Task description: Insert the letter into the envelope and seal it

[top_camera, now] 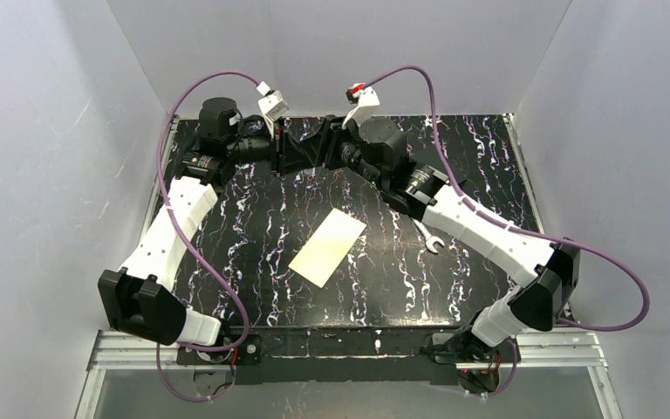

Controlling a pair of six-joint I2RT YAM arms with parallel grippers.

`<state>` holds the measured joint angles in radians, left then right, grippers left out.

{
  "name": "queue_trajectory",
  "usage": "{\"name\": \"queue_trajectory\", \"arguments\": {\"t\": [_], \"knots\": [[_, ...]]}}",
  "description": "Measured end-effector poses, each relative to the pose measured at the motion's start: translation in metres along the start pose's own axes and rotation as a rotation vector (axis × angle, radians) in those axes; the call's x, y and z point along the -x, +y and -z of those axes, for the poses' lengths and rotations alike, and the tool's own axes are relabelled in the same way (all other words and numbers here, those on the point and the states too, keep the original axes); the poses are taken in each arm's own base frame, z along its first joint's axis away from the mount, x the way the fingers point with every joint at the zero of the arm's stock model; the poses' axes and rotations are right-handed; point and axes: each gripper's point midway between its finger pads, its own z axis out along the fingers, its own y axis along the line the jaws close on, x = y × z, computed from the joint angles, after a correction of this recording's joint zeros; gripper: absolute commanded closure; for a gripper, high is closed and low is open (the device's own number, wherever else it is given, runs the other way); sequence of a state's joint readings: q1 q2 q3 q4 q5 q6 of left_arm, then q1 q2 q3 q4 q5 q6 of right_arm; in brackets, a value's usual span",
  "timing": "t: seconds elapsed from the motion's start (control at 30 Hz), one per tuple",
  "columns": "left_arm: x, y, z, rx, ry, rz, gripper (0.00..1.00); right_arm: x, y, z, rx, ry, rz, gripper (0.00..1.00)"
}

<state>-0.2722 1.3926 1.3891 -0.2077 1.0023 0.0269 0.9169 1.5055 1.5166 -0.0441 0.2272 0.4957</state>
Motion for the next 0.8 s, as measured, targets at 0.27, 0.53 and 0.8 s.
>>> {"name": "queue_trajectory", "arguments": {"t": [0.27,0.53,0.8], "knots": [[-0.001,0.003,0.0,0.032,0.002,0.033,0.87,-0.004,-0.001,-0.004,-0.011,0.016,0.007,0.83],[0.008,0.006,-0.003,0.055,-0.058,0.079,0.67,0.01,-0.005,-0.002,-0.055,-0.034,-0.094,0.83],[0.009,0.003,-0.008,0.017,-0.09,0.102,0.89,0.022,-0.015,0.003,-0.066,-0.062,-0.216,0.82]]}}
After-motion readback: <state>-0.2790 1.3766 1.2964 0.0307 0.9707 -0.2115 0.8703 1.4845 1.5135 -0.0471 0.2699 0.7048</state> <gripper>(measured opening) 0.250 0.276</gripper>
